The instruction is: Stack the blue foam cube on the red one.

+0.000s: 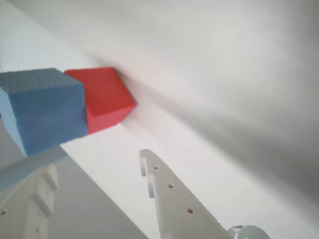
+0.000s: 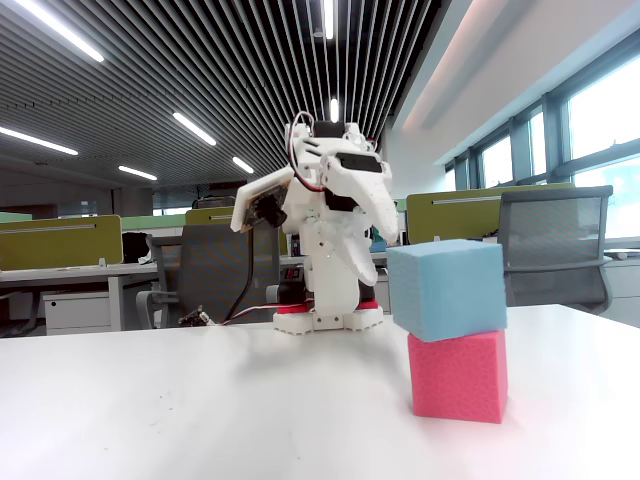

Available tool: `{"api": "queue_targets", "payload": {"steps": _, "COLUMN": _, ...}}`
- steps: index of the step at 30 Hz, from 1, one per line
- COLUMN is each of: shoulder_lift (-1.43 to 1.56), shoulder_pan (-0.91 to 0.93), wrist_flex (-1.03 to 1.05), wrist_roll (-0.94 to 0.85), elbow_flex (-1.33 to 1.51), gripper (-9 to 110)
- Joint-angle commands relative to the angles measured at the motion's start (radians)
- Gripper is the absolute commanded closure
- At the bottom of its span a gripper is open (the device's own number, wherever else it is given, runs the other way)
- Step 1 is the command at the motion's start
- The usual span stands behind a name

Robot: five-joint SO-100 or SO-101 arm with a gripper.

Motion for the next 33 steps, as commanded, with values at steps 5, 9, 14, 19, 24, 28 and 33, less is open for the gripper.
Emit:
{"api": "queue_targets", "payload": {"steps": 5, "shoulder_lift": 0.008, "shoulder_pan": 0.000, "wrist_flex": -0.018, "wrist_roll": 0.002, "elbow_flex": -0.003, "gripper": 77}}
{"api": "queue_targets", "payload": {"steps": 9, "shoulder_lift": 0.008, "shoulder_pan": 0.000, "wrist_flex": -0.034, "wrist_roll": 0.002, "elbow_flex": 0.002, "gripper": 77}}
{"api": "queue_targets", "payload": {"steps": 14, "shoulder_lift": 0.008, "shoulder_pan": 0.002, "wrist_flex": -0.137, "wrist_roll": 0.002, "elbow_flex": 0.035, "gripper": 77}}
{"api": "queue_targets", "payload": {"steps": 19, "shoulder_lift": 0.008, "shoulder_pan": 0.005, "wrist_flex": -0.133, "wrist_roll": 0.002, "elbow_flex": 0.035, "gripper": 77}}
{"api": "queue_targets", "payload": {"steps": 24, "shoulder_lift": 0.008, "shoulder_pan": 0.006, "wrist_flex": -0.133, "wrist_roll": 0.003, "elbow_flex": 0.035, "gripper": 77}}
{"api": "queue_targets", "payload": {"steps": 28, "shoulder_lift": 0.008, "shoulder_pan": 0.006, "wrist_flex": -0.135, "wrist_roll": 0.003, "elbow_flex": 0.035, "gripper": 77}}
{"api": "queue_targets", "payload": {"steps": 33, "shoulder_lift": 0.008, "shoulder_pan": 0.006, "wrist_flex": -0.135, "wrist_roll": 0.003, "elbow_flex": 0.035, "gripper": 77}}
